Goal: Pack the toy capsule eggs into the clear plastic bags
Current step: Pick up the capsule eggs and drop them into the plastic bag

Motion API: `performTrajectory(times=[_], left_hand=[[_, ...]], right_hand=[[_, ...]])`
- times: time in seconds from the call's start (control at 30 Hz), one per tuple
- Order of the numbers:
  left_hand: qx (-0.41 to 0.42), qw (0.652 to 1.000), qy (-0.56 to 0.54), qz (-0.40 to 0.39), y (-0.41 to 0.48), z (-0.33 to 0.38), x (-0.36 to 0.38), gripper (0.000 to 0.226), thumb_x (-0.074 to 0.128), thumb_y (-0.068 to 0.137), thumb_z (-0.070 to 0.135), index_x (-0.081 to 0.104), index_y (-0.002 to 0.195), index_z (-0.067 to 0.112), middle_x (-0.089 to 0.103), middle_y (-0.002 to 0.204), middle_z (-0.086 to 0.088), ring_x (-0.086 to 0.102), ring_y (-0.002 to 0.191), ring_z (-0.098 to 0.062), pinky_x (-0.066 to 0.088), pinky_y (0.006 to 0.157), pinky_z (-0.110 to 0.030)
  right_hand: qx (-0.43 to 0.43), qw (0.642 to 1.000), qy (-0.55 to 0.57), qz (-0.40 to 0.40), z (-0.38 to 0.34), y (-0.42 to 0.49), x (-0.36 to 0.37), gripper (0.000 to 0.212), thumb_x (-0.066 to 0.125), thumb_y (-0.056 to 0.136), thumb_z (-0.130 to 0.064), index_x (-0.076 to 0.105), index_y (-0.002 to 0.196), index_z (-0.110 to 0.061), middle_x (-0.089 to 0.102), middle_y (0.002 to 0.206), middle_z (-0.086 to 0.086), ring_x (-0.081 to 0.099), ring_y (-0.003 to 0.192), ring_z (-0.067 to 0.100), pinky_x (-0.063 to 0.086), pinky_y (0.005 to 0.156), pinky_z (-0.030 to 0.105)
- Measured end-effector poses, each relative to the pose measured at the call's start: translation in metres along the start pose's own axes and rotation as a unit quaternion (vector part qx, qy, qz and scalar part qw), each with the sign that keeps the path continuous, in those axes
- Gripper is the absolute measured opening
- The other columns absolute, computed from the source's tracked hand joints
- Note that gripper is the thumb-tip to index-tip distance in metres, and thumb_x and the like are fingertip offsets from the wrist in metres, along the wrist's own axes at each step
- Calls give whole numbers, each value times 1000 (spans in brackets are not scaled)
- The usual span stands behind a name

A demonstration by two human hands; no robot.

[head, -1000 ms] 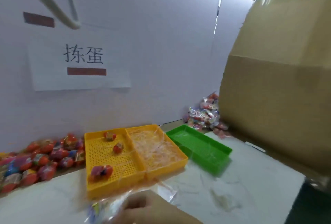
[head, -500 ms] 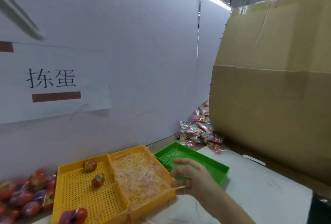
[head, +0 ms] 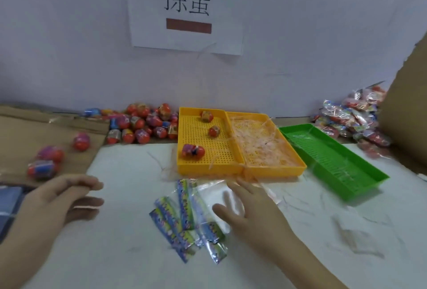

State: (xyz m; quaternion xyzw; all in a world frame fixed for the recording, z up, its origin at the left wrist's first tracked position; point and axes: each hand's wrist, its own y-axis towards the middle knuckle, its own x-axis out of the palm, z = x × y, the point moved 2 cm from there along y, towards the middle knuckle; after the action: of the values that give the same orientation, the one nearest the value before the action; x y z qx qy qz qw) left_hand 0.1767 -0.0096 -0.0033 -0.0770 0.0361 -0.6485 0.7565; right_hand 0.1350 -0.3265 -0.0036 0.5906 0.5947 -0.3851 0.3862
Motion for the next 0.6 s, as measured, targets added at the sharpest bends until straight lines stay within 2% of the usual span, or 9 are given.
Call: performTrajectory(times=[0.03,0.1,0.2,0.33,0.4,0.47,0.53,0.6], left_hand=[[14,1000,2,4,3,-1,0,28,37,99,-8,59,85,1,72,69,3,66,48,-12,52,41,-19],[46,999,2,5,6,-9,-3,27,41,98,-8,62,84,3,72,74,1,67,49,-12,53,42,-19],[61,998,10,4,12,-18,-6,28,45,95,-10,65,82,4,72,80,-6,69,52,-15,55,44,-23],[77,997,-25,-6,19,-13,-13,26,52,92,-5,73,82,7,76,83,-6,71,59,-21,57,47,-27],[26,994,-36,-96,19,-12,-11,26,55,86,14,79,81,9,76,93,-15,72,65,-26,57,50,-31],[-84,972,-57,-214,12,-13,-4,47,46,87,40,81,86,8,75,97,-19,74,73,-29,58,55,-33],[-106,942,-84,-308,5,-12,-1,71,51,80,67,76,107,6,71,112,-22,71,97,-34,59,76,-37],[-92,914,-121,-377,0,-9,-4,98,57,68,84,62,129,7,60,130,-25,57,123,-37,49,100,-40]], right_hand=[[2,998,-58,-8,-3,0,6,75,38,86,-72,26,150,-32,22,157,-14,17,143,9,19,112,31],[-2,994,-111,-3,-4,-2,13,69,32,91,-67,24,150,-32,18,159,-8,14,145,14,17,115,33],[-39,989,-136,48,1,-2,14,47,27,99,-54,30,146,-43,25,156,-17,19,143,7,20,112,23],[-151,984,59,73,-21,-12,-7,36,30,90,-61,40,125,-62,38,141,-36,32,134,-8,25,109,16],[-234,962,97,98,-40,-19,-15,40,33,97,-57,44,135,-52,41,144,-29,38,131,-5,30,106,17],[-350,922,2,168,-63,-24,-16,42,32,101,-52,42,140,-40,41,149,-7,40,132,8,31,106,24],[-410,890,-80,182,-87,-22,-9,42,31,101,-50,42,138,-36,42,149,5,39,134,17,32,106,35],[-431,875,-134,172,-108,-15,2,41,33,99,-51,42,137,-38,38,150,7,37,136,22,30,106,45]])
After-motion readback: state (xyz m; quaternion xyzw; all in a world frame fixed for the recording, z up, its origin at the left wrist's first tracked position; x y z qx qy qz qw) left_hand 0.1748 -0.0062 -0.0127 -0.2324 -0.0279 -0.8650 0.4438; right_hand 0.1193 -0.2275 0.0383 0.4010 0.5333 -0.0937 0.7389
